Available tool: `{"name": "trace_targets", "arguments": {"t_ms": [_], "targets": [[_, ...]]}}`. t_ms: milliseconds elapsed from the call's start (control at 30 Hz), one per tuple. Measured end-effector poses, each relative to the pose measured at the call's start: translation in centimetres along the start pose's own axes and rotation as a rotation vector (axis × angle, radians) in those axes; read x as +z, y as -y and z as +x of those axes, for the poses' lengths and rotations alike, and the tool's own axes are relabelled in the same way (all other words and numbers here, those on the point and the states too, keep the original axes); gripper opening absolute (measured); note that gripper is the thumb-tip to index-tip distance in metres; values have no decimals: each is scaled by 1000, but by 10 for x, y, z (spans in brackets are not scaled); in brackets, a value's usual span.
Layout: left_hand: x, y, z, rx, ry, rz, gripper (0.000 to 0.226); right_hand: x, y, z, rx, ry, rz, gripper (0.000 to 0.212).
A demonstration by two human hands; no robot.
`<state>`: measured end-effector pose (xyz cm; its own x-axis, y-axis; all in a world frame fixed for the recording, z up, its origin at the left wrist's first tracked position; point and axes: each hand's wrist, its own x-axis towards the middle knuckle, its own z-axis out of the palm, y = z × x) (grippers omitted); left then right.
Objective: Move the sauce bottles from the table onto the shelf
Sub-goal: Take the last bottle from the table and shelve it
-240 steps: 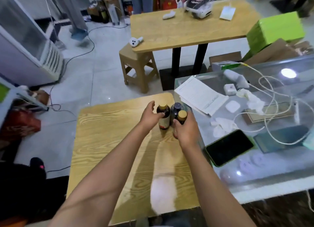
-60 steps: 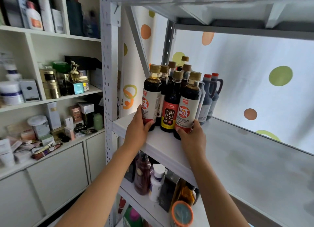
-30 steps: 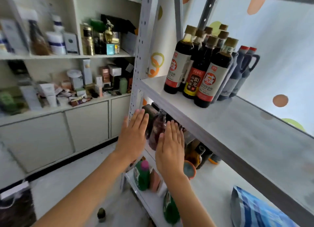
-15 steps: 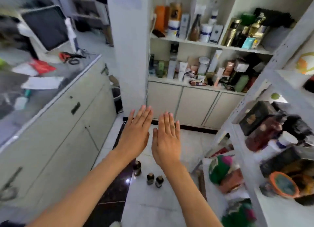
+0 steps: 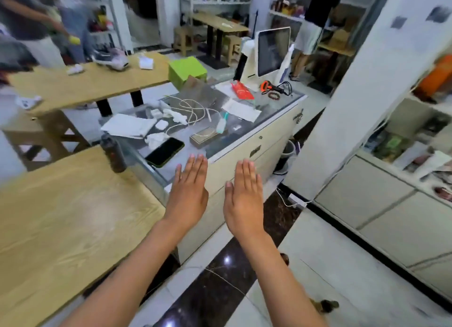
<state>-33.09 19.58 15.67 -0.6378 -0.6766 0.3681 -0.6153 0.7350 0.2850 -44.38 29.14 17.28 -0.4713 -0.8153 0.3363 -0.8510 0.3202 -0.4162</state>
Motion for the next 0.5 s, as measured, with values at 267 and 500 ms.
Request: {"name": "trace_targets", "arguments": {"t_ms": [267,500], "targets": [[-43,205,-33,-309,-81,-25,71,144,166,46,-176,193,102,55],[-50,310,-54,-525,-78,-53,67,222,234,84,-263,410,54,57]]}}
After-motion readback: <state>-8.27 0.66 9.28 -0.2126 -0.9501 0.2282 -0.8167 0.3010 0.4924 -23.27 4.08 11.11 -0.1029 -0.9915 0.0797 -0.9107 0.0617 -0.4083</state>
